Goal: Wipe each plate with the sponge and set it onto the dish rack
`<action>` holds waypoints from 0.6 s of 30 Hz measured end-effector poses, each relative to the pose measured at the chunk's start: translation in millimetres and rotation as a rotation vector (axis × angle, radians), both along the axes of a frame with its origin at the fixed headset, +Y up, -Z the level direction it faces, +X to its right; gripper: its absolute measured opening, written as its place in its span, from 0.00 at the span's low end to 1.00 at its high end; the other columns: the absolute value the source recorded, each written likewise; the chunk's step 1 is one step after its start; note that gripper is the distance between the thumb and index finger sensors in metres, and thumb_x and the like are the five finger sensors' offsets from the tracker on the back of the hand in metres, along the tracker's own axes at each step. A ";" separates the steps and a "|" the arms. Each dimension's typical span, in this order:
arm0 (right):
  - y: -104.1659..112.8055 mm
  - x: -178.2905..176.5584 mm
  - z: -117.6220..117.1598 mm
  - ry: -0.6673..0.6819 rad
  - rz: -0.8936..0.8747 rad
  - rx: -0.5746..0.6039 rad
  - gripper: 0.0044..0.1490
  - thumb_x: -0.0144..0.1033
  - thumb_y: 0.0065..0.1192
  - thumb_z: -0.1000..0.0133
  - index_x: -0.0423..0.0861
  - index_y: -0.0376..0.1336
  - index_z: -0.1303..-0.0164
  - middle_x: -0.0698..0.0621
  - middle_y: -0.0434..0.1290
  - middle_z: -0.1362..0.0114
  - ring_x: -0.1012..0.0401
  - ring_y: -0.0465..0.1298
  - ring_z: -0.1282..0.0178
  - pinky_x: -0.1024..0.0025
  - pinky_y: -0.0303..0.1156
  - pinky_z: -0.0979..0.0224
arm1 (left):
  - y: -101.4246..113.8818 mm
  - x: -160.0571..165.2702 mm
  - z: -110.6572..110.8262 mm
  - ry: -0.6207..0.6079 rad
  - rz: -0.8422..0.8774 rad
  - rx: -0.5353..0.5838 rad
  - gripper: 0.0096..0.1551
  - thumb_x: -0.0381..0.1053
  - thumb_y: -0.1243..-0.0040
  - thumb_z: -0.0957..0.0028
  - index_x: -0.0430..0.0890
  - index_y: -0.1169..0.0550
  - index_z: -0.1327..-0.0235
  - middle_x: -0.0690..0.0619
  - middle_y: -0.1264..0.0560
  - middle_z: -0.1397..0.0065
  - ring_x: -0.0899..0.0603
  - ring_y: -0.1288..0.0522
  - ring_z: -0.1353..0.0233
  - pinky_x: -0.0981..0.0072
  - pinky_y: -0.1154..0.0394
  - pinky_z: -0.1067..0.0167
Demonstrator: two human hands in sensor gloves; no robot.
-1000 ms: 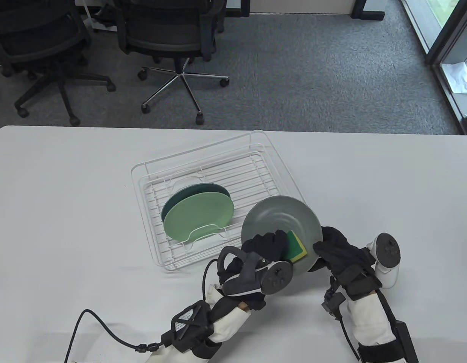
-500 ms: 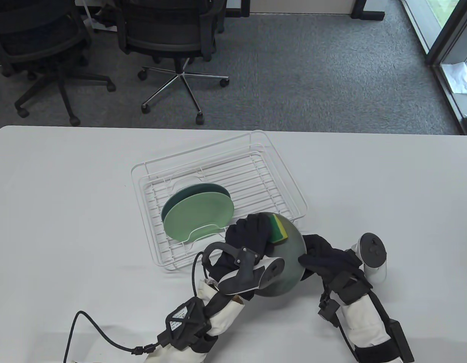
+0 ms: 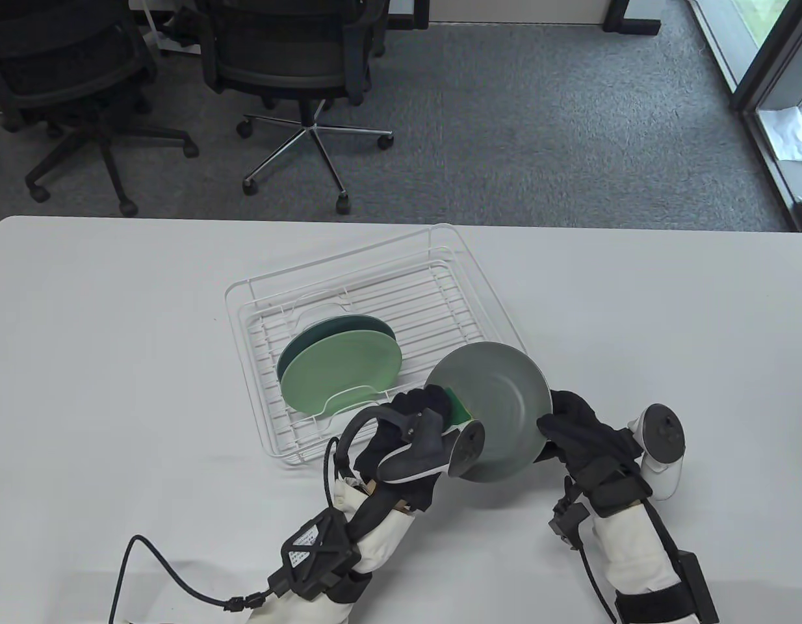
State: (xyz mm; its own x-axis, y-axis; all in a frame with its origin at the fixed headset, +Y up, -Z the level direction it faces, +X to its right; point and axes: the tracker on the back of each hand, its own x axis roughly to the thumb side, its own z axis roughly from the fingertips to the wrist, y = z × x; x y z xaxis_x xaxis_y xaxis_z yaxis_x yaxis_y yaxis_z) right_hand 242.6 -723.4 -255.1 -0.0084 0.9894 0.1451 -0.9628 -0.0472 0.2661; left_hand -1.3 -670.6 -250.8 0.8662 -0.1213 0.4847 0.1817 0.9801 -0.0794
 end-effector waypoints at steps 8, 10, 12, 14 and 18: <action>-1.2 -6.1 1.0 0.010 -0.050 -0.006 0.40 0.36 0.58 0.35 0.22 0.48 0.28 0.20 0.62 0.31 0.34 0.74 0.40 0.59 0.82 0.43 | 8.9 14.1 15.0 -0.151 0.121 -0.085 0.44 0.58 0.39 0.46 0.34 0.32 0.23 0.35 0.23 0.29 0.33 0.19 0.36 0.44 0.21 0.40; -2.9 -10.6 0.8 0.040 -0.059 -0.012 0.40 0.35 0.58 0.35 0.22 0.48 0.28 0.20 0.62 0.31 0.34 0.74 0.40 0.59 0.82 0.44 | 10.9 15.0 17.2 -0.183 0.172 -0.071 0.44 0.58 0.39 0.46 0.35 0.33 0.22 0.35 0.24 0.28 0.33 0.20 0.35 0.44 0.21 0.40; -4.3 -15.7 1.0 0.083 -0.085 -0.019 0.40 0.35 0.59 0.35 0.22 0.48 0.28 0.20 0.62 0.31 0.34 0.74 0.40 0.62 0.83 0.45 | 12.9 15.4 19.1 -0.218 0.250 -0.045 0.44 0.57 0.39 0.46 0.35 0.33 0.22 0.35 0.24 0.28 0.33 0.20 0.35 0.44 0.21 0.39; -4.9 -19.8 1.4 0.120 -0.099 -0.020 0.41 0.36 0.60 0.35 0.22 0.49 0.27 0.20 0.62 0.31 0.34 0.74 0.41 0.66 0.83 0.45 | 14.5 15.1 20.5 -0.239 0.304 -0.015 0.43 0.57 0.38 0.47 0.36 0.33 0.23 0.36 0.24 0.27 0.33 0.20 0.34 0.43 0.22 0.39; -6.4 -27.0 1.8 0.195 -0.137 -0.018 0.41 0.37 0.60 0.36 0.23 0.50 0.27 0.20 0.63 0.32 0.35 0.75 0.43 0.68 0.82 0.45 | 18.8 11.3 23.8 -0.258 0.341 0.110 0.42 0.57 0.37 0.48 0.39 0.33 0.23 0.38 0.24 0.27 0.34 0.20 0.34 0.44 0.21 0.38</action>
State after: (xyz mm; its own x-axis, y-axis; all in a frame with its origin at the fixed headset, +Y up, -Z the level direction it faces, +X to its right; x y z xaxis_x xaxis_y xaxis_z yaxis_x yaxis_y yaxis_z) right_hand 215.6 -729.8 -253.3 0.1521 0.9819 0.1127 -0.8903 0.0866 0.4471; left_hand 10.0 -651.8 -227.0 0.7181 0.0876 0.6904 -0.1535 0.9875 0.0343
